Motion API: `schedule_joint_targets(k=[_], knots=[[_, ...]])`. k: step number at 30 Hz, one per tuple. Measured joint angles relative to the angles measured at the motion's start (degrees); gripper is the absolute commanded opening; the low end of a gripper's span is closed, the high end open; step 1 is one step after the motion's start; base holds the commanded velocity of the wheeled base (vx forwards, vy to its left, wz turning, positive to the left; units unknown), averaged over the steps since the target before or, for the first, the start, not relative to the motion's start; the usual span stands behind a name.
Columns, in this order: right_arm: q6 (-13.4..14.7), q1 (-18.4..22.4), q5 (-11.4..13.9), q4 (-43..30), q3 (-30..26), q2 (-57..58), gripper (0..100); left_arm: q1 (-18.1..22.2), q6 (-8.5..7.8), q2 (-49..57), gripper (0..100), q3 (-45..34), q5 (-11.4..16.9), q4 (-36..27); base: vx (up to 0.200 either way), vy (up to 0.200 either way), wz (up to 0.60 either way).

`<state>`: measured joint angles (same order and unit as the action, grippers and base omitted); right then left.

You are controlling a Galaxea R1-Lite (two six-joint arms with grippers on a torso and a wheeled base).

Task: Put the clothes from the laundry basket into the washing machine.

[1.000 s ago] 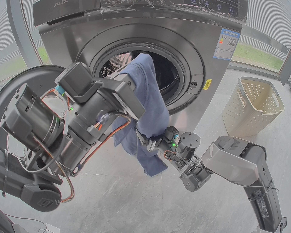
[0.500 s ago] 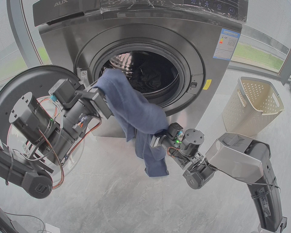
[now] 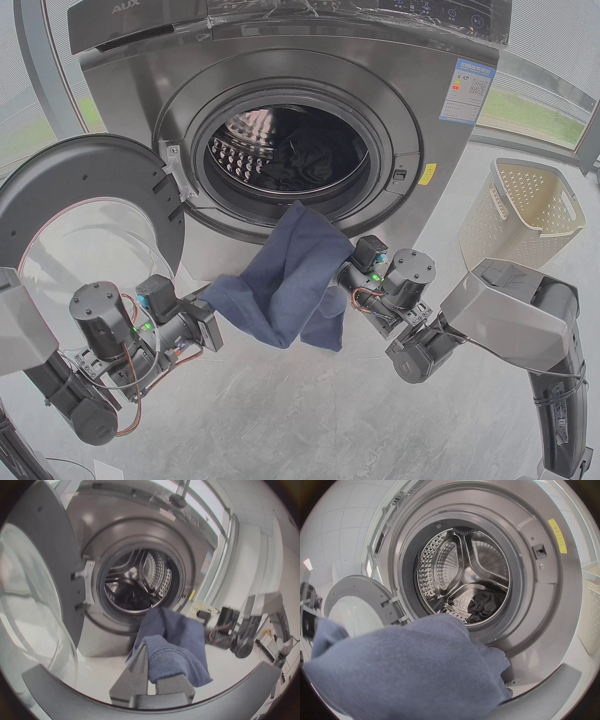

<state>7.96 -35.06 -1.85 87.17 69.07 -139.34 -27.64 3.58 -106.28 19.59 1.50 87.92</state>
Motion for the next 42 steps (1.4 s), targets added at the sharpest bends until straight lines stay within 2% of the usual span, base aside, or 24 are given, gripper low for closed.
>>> schedule_joint_targets(k=[10, 11, 19, 31, 36, 42], knots=[[-0.09, -0.11, -0.09, -0.24, 0.09, 4.13, 0, -0.89, -0.72, -9.52, 0, -1.46, 0.16, 1.04, 0.000, 0.000, 0.00], [-0.11, -0.13, -0.09, -0.22, 0.02, 4.34, 0, -0.98, -0.85, -10.05, 100, -1.35, 0.17, 1.04, 0.000, 0.000, 0.00], [-0.13, 0.04, -0.09, -0.22, 0.46, 4.78, 0, -1.08, -0.80, -12.00, 100, -2.26, 0.52, 1.06, 0.000, 0.000, 0.00], [-0.33, 1.88, -0.17, -2.52, 4.18, 3.36, 0, -2.62, -2.39, -12.00, 100, -9.03, 4.73, 1.04, 0.000, 0.000, 0.00], [-0.41, 1.55, -1.18, -2.66, 4.41, 2.54, 0, -3.06, -2.47, -11.67, 100, -6.64, 4.85, 1.06, 0.000, 0.000, 0.00], [-0.49, 0.50, -1.80, -2.73, 4.61, 1.44, 0, -5.41, -2.04, -11.61, 100, 0.85, 4.96, 1.06, 0.000, 0.000, 0.00]])
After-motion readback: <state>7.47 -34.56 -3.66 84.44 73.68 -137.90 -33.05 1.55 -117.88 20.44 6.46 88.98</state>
